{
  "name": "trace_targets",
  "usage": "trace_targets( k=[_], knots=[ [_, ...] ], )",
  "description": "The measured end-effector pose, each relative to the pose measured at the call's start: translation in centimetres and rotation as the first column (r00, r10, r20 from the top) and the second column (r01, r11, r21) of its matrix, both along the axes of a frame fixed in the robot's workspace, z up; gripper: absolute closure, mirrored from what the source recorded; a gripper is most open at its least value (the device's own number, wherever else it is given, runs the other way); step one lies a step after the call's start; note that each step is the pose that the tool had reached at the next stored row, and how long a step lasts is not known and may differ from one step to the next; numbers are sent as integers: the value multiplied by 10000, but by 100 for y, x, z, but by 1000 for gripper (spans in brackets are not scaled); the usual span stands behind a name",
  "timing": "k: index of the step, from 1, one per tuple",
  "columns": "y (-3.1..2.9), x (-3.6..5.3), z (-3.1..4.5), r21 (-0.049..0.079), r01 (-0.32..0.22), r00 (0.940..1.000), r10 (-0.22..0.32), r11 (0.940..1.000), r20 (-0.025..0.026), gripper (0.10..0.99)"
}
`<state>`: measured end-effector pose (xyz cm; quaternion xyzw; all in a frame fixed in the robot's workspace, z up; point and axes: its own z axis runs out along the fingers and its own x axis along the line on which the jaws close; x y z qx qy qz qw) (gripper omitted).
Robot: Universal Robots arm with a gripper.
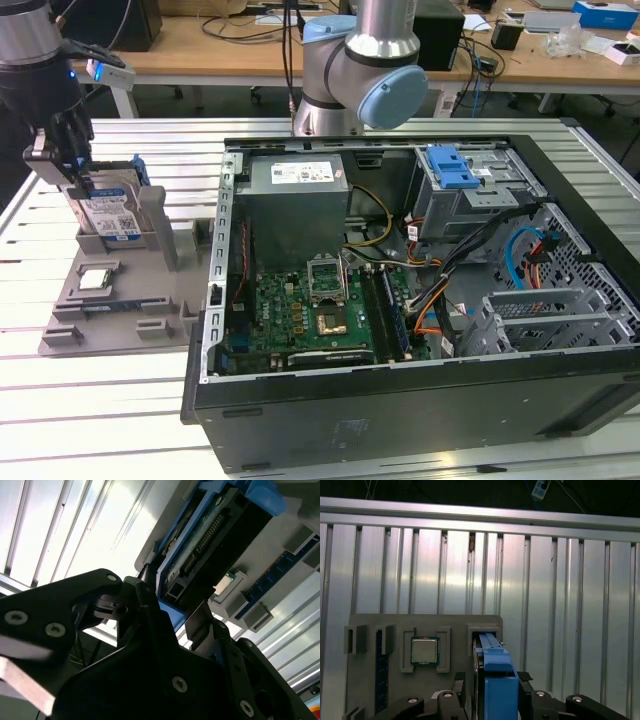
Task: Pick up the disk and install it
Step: 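Pick up the disk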
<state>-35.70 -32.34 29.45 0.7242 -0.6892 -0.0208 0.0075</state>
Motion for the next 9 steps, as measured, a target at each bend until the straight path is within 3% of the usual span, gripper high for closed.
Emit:
trace_targets(
  k=[4, 9],
  knots=[
    [0, 0, 0, -1, 0, 10000, 0, 10000, -1, 718],
    [0, 0, -2, -1, 0, 10000, 0, 10000, 0, 718]
  ],
)
